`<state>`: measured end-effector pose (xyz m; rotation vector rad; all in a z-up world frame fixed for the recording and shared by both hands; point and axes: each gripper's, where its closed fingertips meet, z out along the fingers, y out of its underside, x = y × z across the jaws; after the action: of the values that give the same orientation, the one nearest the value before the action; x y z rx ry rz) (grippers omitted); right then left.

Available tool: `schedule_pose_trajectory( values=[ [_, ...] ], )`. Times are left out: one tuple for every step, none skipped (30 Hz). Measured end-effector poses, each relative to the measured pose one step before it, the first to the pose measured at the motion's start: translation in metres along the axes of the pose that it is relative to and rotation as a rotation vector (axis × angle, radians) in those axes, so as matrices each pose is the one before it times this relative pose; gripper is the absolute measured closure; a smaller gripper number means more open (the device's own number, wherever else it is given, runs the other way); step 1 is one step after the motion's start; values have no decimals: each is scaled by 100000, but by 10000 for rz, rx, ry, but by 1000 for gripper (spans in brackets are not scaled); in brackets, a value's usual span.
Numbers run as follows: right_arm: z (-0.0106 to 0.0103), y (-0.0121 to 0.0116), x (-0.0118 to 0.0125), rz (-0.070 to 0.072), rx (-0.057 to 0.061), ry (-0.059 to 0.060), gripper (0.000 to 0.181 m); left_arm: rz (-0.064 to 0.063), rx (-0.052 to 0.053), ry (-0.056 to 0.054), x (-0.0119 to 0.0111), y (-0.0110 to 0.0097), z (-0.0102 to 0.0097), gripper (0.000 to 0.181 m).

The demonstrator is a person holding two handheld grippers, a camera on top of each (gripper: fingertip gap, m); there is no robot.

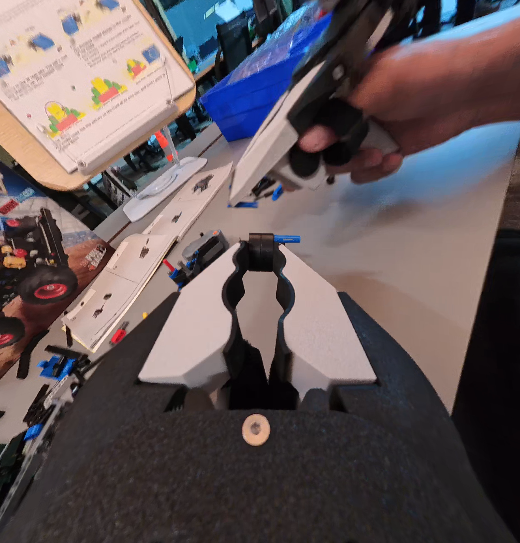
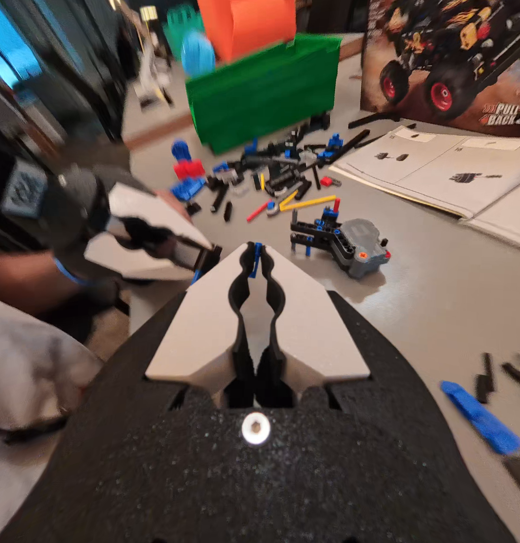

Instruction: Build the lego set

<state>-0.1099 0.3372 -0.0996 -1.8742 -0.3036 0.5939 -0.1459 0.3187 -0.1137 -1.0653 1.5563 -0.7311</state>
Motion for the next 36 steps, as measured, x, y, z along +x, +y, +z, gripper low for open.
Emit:
schedule_pose_trajectory(
  values=[
    [199, -431, -53, 709, 385, -283, 179, 102, 371, 58, 224, -598, -123, 167],
    [300, -201, -430, 665, 254, -454, 179, 151, 317, -9, 153, -518, -116, 167],
    [312, -72, -564, 646, 182, -481, 179, 117, 108, -70, 26, -178, -22, 167],
    [222, -145, -455, 491, 282, -340, 179, 27, -165, -10, 38, 239, 110, 167],
    [115, -266, -401, 352, 370, -266, 179, -6, -229, 5, 12, 331, 144, 167],
    [68, -243, -356, 269, 334, -208, 180, 0, -77, -11, -7, 107, 69, 167],
    [161, 98, -420, 114, 87, -210, 180, -15, -2, 15, 0, 3, 18, 167],
    [225, 384, -287, 14, -116, -91, 180, -53, -16, 9, -36, 26, 16, 167],
    [225, 297, -106, -116, -51, 52, 180, -71, -27, 19, -50, 45, 28, 167],
    [216, 243, -37, -148, -45, 83, 180, -50, -29, 60, 23, 38, 46, 167],
    [198, 299, 28, -120, -131, 73, 180, -30, -21, 24, -6, 37, 25, 167],
    [113, 161, 77, -59, -71, 79, 180, -20, -4, 6, -10, 5, 16, 167],
    [26, 14, 100, -20, 28, 67, 180, -7, 13, 8, 0, -26, -15, 167],
    [16, 152, 165, -10, -85, 78, 179, -15, 15, -16, -32, -12, -30, 167],
    [-16, 148, 149, 12, -66, 58, 179, -25, 15, 5, -23, -23, -23, 167],
    [-31, 40, 88, 44, 62, 32, 179, -13, 27, 31, 23, -24, -21, 167],
    [-3, 120, -23, 63, 21, -32, 179, 18, 21, 58, 97, -33, -26, 167],
    [-15, 163, -33, 69, -42, -31, 179, 52, -7, 55, 129, 9, 10, 167],
    [-60, 95, 1, 33, -18, 10, 179, 81, -36, 6, 91, 35, 32, 167],
    [-126, -1, 33, -16, -1, 39, 179, 92, -43, -30, 58, 50, 40, 167],
    [-181, -58, 29, -50, 5, 25, 179, 70, -36, -23, 45, 50, 34, 167],
    [-205, -17, 30, -17, -26, 13, 179, 36, -33, 28, 72, 46, 32, 167],
    [-191, -19, 43, 18, -26, -2, 179, 19, -40, 41, 70, 56, 46, 167],
    [-192, -37, 43, 39, -4, -17, 179, 27, -48, 23, 62, 63, 52, 167],
    [-134, 67, 70, 62, -82, -30, 179, 49, -62, 21, 76, 78, 75, 167],
    [-134, 48, 46, 28, -75, -35, 179, 77, -75, -11, 51, 108, 71, 167],
    [-157, -5, 58, -28, -45, -8, 179, 107, -80, -51, 2, 122, 62, 167],
    [-169, 18, 46, -8, -61, -7, 179, 96, -70, -53, -17, 127, 42, 167],
    [-184, -6, 9, 20, -51, -21, 179, 49, -49, -47, -40, 85, 27, 167],
    [-202, 6, 6, 8, -44, -10, 179, -6, -5, -39, -76, 25, -11, 167],
    [-197, 126, -10, 7, -106, -5, 179, -48, 27, -28, -104, -18, -45, 167],
    [-207, 110, -11, -21, -65, 15, 179, -62, 25, -36, -131, 0, -53, 167],
    [-212, 168, -34, -29, -81, 20, 179, -42, 39, 40, -4, -39, -47, 167],
    [-158, 176, -70, 8, -58, -17, 179, -8, 13, 44, 46, -12, -11, 167],
    [-106, 281, -87, 44, -115, -45, 179, 12, -42, -9, -8, 51, 43, 167],
    [-53, 285, -68, 39, -121, -30, 179, 29, -58, 14, 51, 76, 66, 167]
  ],
)
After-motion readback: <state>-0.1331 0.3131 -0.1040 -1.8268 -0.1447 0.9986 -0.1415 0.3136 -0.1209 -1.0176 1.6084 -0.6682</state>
